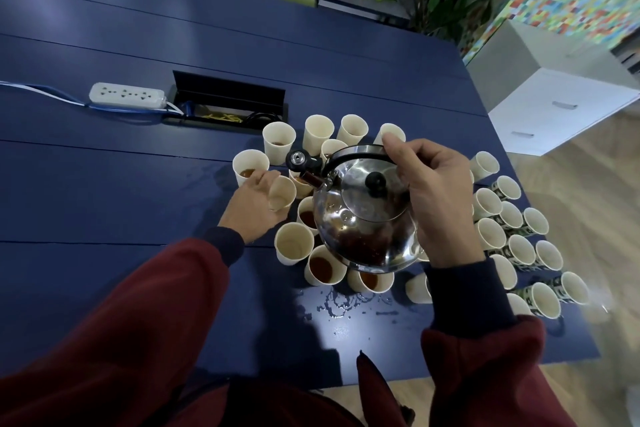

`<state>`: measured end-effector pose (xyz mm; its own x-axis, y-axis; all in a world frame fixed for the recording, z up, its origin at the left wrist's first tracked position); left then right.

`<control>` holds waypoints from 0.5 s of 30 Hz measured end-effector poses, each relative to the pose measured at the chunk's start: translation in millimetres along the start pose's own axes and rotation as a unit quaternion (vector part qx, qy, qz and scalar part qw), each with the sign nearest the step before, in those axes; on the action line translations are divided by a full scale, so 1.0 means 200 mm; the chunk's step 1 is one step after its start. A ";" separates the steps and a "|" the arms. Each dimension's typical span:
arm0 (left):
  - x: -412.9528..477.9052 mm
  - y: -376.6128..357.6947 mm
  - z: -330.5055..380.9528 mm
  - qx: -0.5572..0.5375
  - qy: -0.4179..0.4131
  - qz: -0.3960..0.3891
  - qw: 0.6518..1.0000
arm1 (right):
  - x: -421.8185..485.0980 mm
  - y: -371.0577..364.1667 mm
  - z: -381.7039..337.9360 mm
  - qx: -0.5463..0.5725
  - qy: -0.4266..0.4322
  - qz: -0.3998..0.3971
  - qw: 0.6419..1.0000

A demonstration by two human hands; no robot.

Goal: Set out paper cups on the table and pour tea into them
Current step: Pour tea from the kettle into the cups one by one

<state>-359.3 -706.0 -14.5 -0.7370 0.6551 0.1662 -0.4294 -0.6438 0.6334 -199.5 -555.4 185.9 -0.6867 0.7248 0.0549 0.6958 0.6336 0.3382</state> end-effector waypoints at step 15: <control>-0.17 0.24 0.16 -0.138 0.038 0.089 0.986 | 0.03 -0.15 -0.12 -0.122 0.095 -0.004 0.988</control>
<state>-338.0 -747.5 33.9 -0.8466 0.4965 0.1920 -0.4068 -0.8360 0.3683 -228.9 -576.9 198.8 -0.7357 0.6411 0.2183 0.6339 0.5385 0.5551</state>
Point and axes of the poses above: each hand's wrist, its own x-axis towards the middle knuckle, its own y-axis out of the back of the hand, z = x × y, the point moved 6 cm from there along x, towards the middle knuckle, and after that the axes turned 9 degrees about -x, right-handed, at the moved point
